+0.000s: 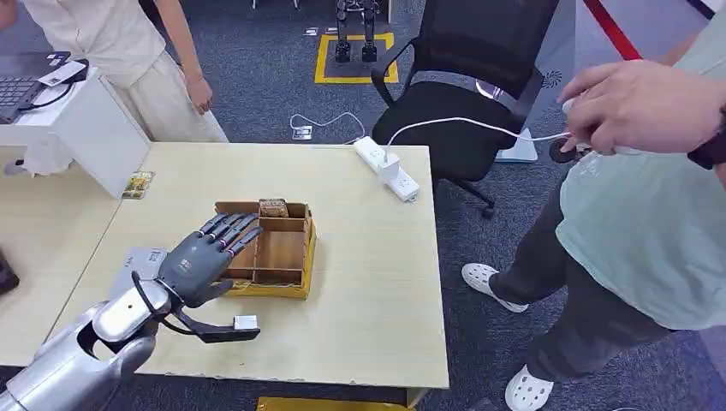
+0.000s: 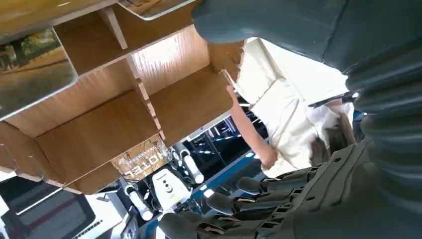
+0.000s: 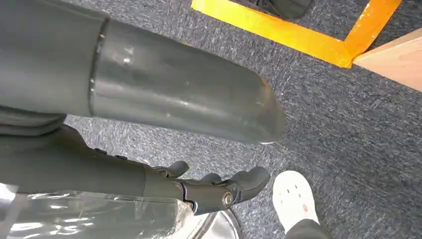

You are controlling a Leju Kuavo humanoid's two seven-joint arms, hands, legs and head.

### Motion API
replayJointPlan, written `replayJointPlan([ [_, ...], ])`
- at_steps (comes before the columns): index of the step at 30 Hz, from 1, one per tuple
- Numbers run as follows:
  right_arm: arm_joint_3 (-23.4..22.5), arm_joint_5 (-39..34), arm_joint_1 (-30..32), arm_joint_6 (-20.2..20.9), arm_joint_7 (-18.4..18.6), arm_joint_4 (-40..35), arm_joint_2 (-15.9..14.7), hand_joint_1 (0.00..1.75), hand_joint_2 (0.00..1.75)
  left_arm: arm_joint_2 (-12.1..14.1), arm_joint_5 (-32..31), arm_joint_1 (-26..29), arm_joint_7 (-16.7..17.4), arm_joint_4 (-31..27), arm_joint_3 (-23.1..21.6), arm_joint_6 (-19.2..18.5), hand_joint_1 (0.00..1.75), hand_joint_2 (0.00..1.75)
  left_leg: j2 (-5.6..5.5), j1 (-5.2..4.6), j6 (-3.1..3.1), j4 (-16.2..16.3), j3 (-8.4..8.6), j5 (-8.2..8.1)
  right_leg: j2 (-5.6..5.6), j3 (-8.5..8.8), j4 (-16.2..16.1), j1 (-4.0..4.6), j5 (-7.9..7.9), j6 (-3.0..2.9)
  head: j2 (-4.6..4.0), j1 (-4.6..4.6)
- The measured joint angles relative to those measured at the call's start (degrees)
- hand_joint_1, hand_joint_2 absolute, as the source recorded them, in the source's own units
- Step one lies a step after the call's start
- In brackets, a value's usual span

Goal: Pass the card to the sensor for recognition and then transmit it.

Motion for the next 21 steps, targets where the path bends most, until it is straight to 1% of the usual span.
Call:
replayJointPlan([
  [4,-0.31,0.11,0.02,0.07,-0.04,-0.11,0.02,0.0,0.0,-0.02,1.8,0.03,-1.36,0.33,0.13,-0.9,0.0,1.75,0.0,0.0,0.0,0.0,0.0,0.0,0.0,0.01,0.0,0.0,0.0,0.0,0.0,0.0],
  [10,-0.94,0.85,0.12,0.57,-0.24,-0.11,0.02,0.0,0.0,0.5,5.63,-0.05,-3.3,0.39,2.25,-1.66,0.0,1.75,0.0,0.01,0.0,0.0,0.01,0.0,0.01,0.0,0.0,0.0,0.0,0.0,0.0,-0.02],
  [14,-1.16,1.05,0.27,0.74,-0.35,-0.11,0.11,0.0,0.0,0.57,6.53,-0.05,-3.45,0.26,3.48,-1.73,0.0,1.75,0.0,0.0,0.0,0.0,0.01,0.0,0.01,0.0,0.0,0.0,0.0,0.0,0.0,-0.02],
  [17,-1.16,1.24,0.31,0.74,-0.55,-0.11,0.17,0.0,0.0,0.59,7.15,-0.21,-4.19,-0.24,4.28,-2.4,0.0,1.75,0.0,0.0,0.0,0.0,0.01,0.0,0.01,0.0,0.0,0.0,0.0,0.0,0.0,-0.02],
  [21,-1.33,1.44,0.37,0.76,-0.59,-0.11,0.22,0.0,0.0,0.98,7.28,-0.93,-4.26,-1.07,4.79,-3.04,0.0,1.75,0.0,0.0,0.0,0.0,0.01,0.0,0.01,0.0,0.0,0.0,0.0,0.0,0.0,0.0],
])
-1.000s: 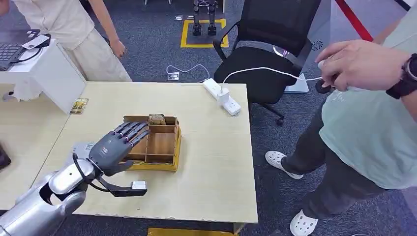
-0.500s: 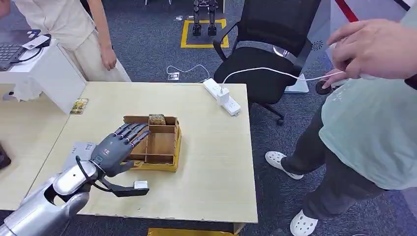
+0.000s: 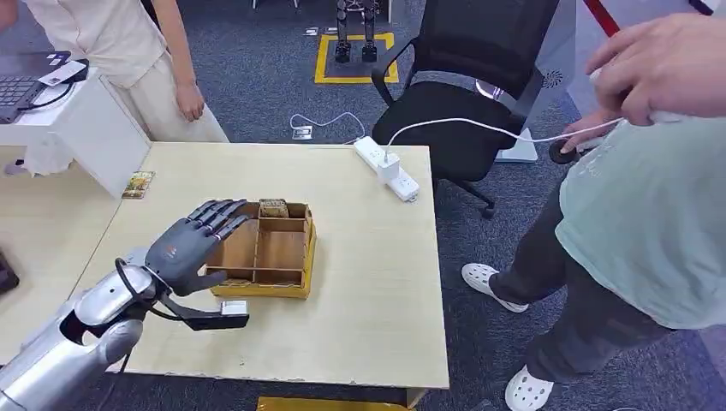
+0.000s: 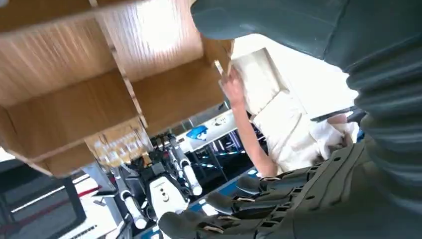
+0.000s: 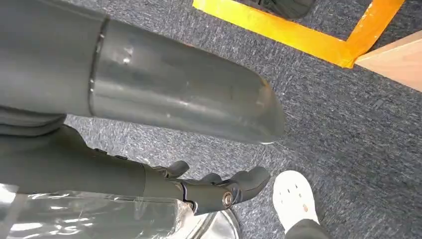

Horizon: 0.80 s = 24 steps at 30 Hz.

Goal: Pass the card to the sensor for recognition and then transmit it.

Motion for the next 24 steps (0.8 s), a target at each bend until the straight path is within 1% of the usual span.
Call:
replayJointPlan([
  [2,-0.17,0.11,0.05,0.07,0.0,0.0,0.02,0.0,0.0,0.48,0.11,-0.41,-0.22,-0.22,0.0,-1.13,0.0,1.75,0.0,0.0,0.0,0.0,0.0,0.0,0.0,0.0,0.0,0.0,0.0,0.0,0.0,0.0],
  [4,-0.28,0.46,0.05,0.15,-0.04,0.0,0.02,0.0,0.0,1.48,0.88,-0.7,-1.14,-0.39,0.0,-2.76,0.0,1.75,0.01,0.0,0.0,0.0,0.0,0.0,0.01,-0.01,0.0,0.0,0.0,0.0,0.0,-0.02],
  [7,-0.48,0.66,0.03,0.5,-0.33,0.04,0.02,0.0,0.0,3.85,3.74,-1.49,-2.78,-0.42,-0.13,-6.45,0.0,1.75,0.01,0.03,0.0,0.0,0.01,0.0,0.01,-0.01,0.01,0.02,0.0,0.0,0.0,0.0],
  [10,-0.85,0.77,0.01,0.68,-0.46,0.22,0.02,0.0,0.0,6.03,5.24,-2.37,-4.15,-0.46,-0.15,-7.61,0.0,1.75,0.0,0.03,-0.01,0.0,0.0,0.0,0.01,-0.02,0.02,0.02,0.0,-0.01,0.0,-0.02],
  [13,-1.2,1.09,0.0,0.74,-0.55,0.35,0.02,0.0,0.0,7.48,6.98,-3.06,-4.88,-0.92,-0.17,-8.97,0.0,1.75,0.0,0.03,-0.01,0.0,0.0,0.0,0.01,-0.01,0.02,0.02,0.0,0.0,0.0,-0.02],
  [16,-1.25,1.27,-0.09,0.87,-0.72,0.57,0.02,0.0,0.0,8.94,9.36,-4.2,-6.6,-1.51,-0.66,-12.46,0.0,1.75,0.0,0.02,0.0,0.0,-0.01,0.0,0.01,-0.01,0.01,0.02,0.0,0.0,0.0,0.0],
  [24,-1.66,1.36,-0.57,0.9,-1.51,1.2,0.24,0.0,0.0,12.35,12.61,-8.42,-7.7,-2.43,-3.08,-17.29,0.0,1.75,0.0,0.01,0.0,0.0,0.0,0.01,0.0,0.0,0.01,0.01,0.0,0.0,0.0,0.0],
])
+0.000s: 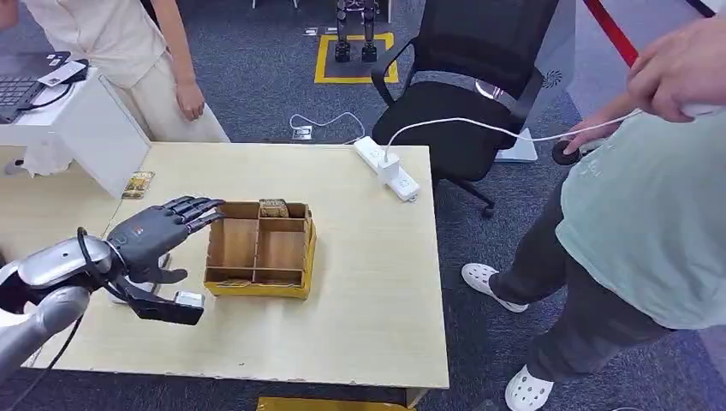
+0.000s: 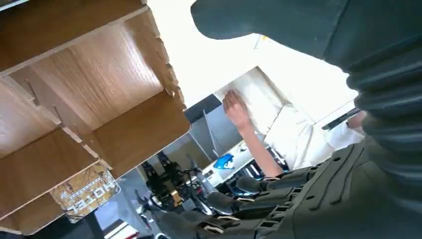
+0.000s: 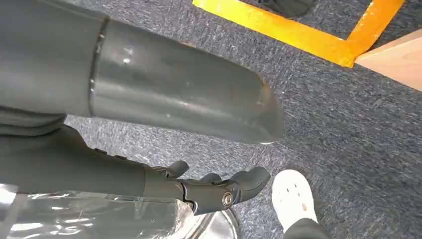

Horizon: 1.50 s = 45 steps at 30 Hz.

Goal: Pass the card to the sensor for recognition and then transmit it.

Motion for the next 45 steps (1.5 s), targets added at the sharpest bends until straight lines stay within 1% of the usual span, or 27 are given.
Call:
replayJointPlan([
  [3,-0.11,0.02,-0.11,0.0,-0.15,0.26,0.07,0.0,0.0,1.05,1.38,-0.81,-0.57,-0.46,-1.25,-0.94,0.0,1.75,0.0,0.0,0.0,0.0,0.0,0.0,0.01,-0.01,0.0,0.0,0.0,0.0,0.0,0.0],
  [6,-0.17,0.07,-0.18,0.0,-0.15,0.5,0.11,0.0,0.0,1.55,1.66,-1.05,-0.57,-0.94,-2.58,-0.54,0.0,1.75,0.0,0.0,0.0,0.0,0.0,0.0,0.01,-0.01,0.0,0.0,0.0,0.0,0.0,-0.02],
  [14,-0.44,0.24,-0.27,0.02,-0.17,0.85,0.39,0.0,0.0,1.53,1.07,-1.04,-0.26,-1.33,-5.9,0.96,0.0,1.75,0.0,0.0,0.0,0.0,-0.01,0.0,0.0,0.0,0.0,0.0,0.0,0.0,0.0,-0.02],
  [24,-0.68,0.33,-0.33,0.09,-0.17,0.9,0.54,0.0,0.0,1.53,1.22,-1.02,-0.28,-1.81,-9.13,1.9,0.0,1.75,0.0,0.0,0.0,0.0,-0.01,0.0,0.0,0.0,0.0,0.0,0.0,0.0,0.0,-0.02],
  [37,-1.07,0.37,-0.48,0.24,-0.13,0.9,0.72,0.0,0.0,-0.5,-2.34,0.05,2.58,-1.81,-12.91,6.54,0.0,1.75,-0.01,-0.01,0.0,0.0,-0.01,0.0,0.0,0.0,0.0,-0.01,0.0,0.0,0.0,-0.02],
  [45,-1.22,0.44,-0.48,0.33,0.04,0.85,0.92,0.0,0.0,-2.12,-3.89,0.89,3.76,-1.57,-13.31,8.11,0.0,1.75,0.0,0.0,0.0,0.0,-0.01,0.0,0.0,0.0,0.0,-0.01,0.0,0.0,0.0,-0.02],
])
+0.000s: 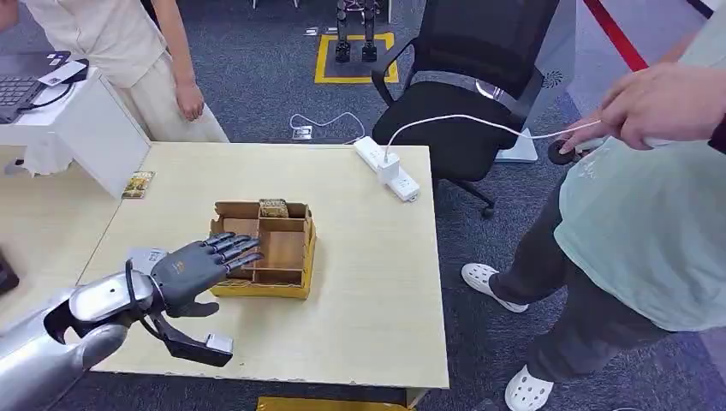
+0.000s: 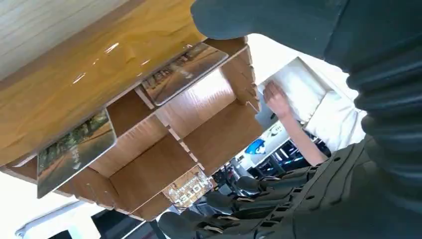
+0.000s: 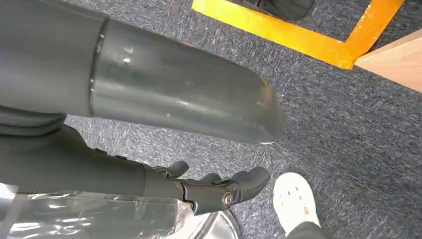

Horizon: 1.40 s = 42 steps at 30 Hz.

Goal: Pass the card to the sensor for recognition and then transmit it.

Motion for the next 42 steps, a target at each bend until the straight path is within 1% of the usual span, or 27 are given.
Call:
replayJointPlan([
  [7,-0.04,0.35,0.09,0.59,0.31,-0.35,0.13,0.0,0.0,-1.73,-1.97,0.49,1.42,1.29,-0.02,1.55,0.0,1.75,0.0,0.0,0.0,0.0,0.0,0.0,0.0,0.0,0.0,0.0,0.0,0.0,0.0,0.02],
  [11,-0.15,0.42,0.22,0.63,0.48,-0.61,0.24,0.0,0.0,-3.08,-3.94,1.12,3.63,2.25,0.0,2.75,0.0,1.75,0.0,0.0,0.0,0.0,0.0,0.0,-0.01,0.0,0.0,0.0,0.0,0.0,0.0,0.0],
  [13,-0.22,0.39,0.35,0.63,0.76,-0.92,0.33,0.0,0.0,-3.85,-5.46,1.46,5.27,2.75,0.0,3.43,0.0,1.75,0.0,0.0,0.0,0.0,0.0,0.0,0.0,0.0,0.0,0.0,0.0,0.0,0.0,0.02],
  [17,-0.31,0.33,0.55,0.63,0.87,-1.36,0.55,0.0,0.0,-5.18,-6.97,2.17,7.04,3.63,0.04,3.67,0.0,1.75,0.0,0.0,0.0,0.0,0.0,0.0,0.0,0.0,0.0,0.0,0.0,0.0,0.0,0.02],
  [22,-0.5,0.35,0.79,0.63,1.01,-1.86,0.61,0.0,0.0,-6.25,-7.69,3.38,7.28,4.74,0.85,3.8,0.0,1.75,0.0,0.0,0.0,0.0,0.0,0.0,0.0,-0.01,0.0,0.0,0.0,0.0,0.0,0.02],
  [26,-0.81,0.5,1.03,0.77,1.01,-2.08,0.66,0.0,0.0,-6.95,-8.3,4.24,8.15,5.33,1.94,3.82,0.0,1.75,0.0,0.0,0.0,0.0,0.0,0.0,0.0,0.0,0.0,0.0,0.0,0.0,0.0,0.0],
  [36,-1.33,0.61,1.5,0.81,1.01,-2.38,0.83,0.0,0.0,-8.1,-8.48,5.46,8.31,6.01,4.43,3.93,0.0,1.75,0.0,0.0,0.0,0.0,0.0,0.0,0.0,0.0,0.0,0.0,0.0,0.0,0.0,0.0],
  [39,-1.46,0.66,1.63,0.83,1.01,-2.49,0.92,0.0,0.0,-8.41,-9.29,5.89,9.42,6.03,5.37,4.06,0.0,1.75,0.0,0.0,0.0,0.0,0.0,0.0,-0.01,0.0,0.0,0.0,0.0,0.0,0.0,0.0],
  [42,-1.57,0.68,1.69,0.83,1.01,-2.69,1.0,0.0,0.0,-8.7,-9.66,6.06,9.75,6.03,6.12,4.13,0.0,1.75,0.0,0.0,0.0,0.0,0.0,0.0,-0.01,0.0,0.0,0.0,0.0,0.0,0.0,0.0],
])
